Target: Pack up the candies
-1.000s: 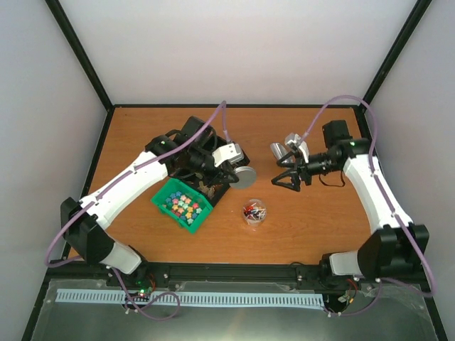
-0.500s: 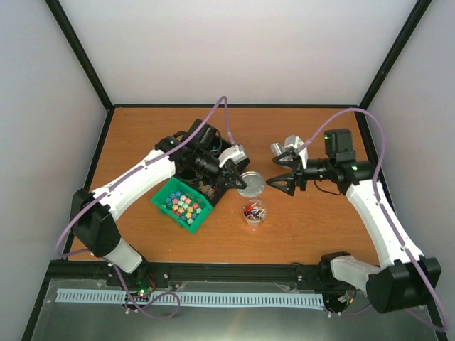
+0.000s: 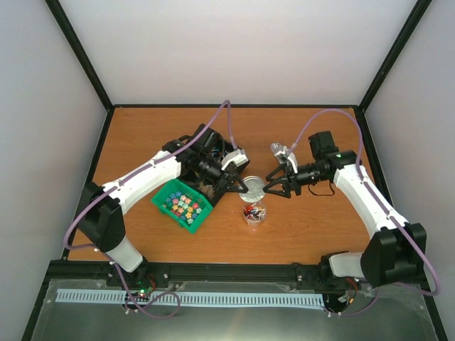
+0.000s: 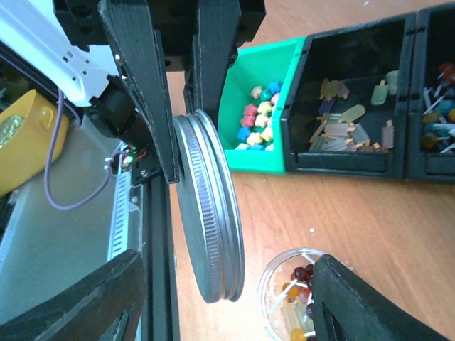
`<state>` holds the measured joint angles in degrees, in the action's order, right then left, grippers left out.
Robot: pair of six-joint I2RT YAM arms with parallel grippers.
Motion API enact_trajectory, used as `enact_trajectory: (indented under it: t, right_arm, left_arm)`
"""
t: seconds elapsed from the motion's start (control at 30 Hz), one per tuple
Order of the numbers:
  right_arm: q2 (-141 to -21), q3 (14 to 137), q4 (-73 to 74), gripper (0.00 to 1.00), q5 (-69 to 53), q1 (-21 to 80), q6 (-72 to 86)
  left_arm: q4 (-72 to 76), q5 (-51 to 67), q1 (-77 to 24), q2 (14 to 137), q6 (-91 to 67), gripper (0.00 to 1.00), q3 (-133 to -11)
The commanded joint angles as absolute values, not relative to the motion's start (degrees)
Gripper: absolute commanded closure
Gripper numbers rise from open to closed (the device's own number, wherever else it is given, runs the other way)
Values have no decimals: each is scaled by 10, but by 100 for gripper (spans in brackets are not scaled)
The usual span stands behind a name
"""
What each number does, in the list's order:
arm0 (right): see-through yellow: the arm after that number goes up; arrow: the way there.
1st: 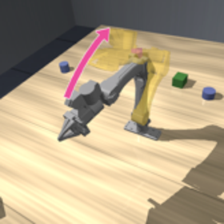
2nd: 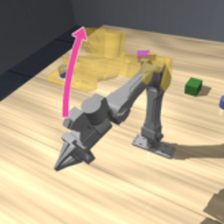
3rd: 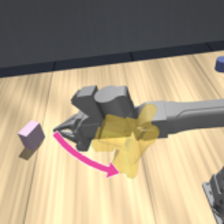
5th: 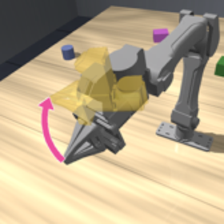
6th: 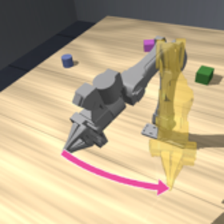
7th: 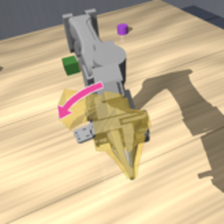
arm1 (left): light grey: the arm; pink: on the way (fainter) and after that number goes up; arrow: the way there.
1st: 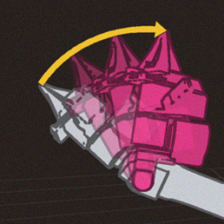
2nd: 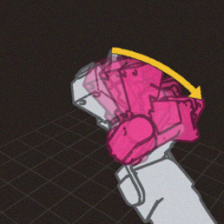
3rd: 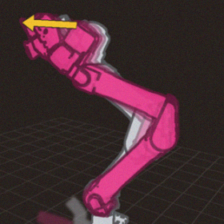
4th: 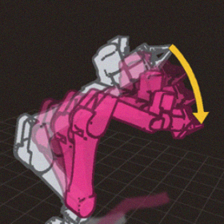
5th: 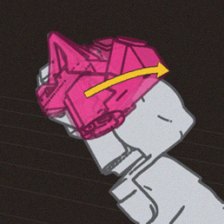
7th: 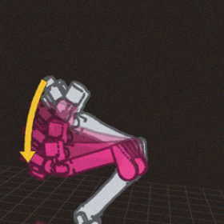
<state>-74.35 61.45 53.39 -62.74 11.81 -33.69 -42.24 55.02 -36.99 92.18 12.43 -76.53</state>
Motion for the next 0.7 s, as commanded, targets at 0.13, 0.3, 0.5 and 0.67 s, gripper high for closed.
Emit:
enact_trajectory:
  t: [0.13,0.3,0.5,0.67]
  right_arm:
    - [-768,645,590,51,-638,136,-378]
    - [-776,647,590,69,-638,135,-372]
    - [-792,654,606,76,-645,136,-381]
    - [-804,657,618,82,-662,135,-387]
  left_arm:
    - [-417,585,-363,940,120,95,-777]
    - [-417,588,-363,947,122,95,-774]
    - [-417,599,-360,952,126,94,-771]
    - [-418,608,-354,959,126,94,-770]
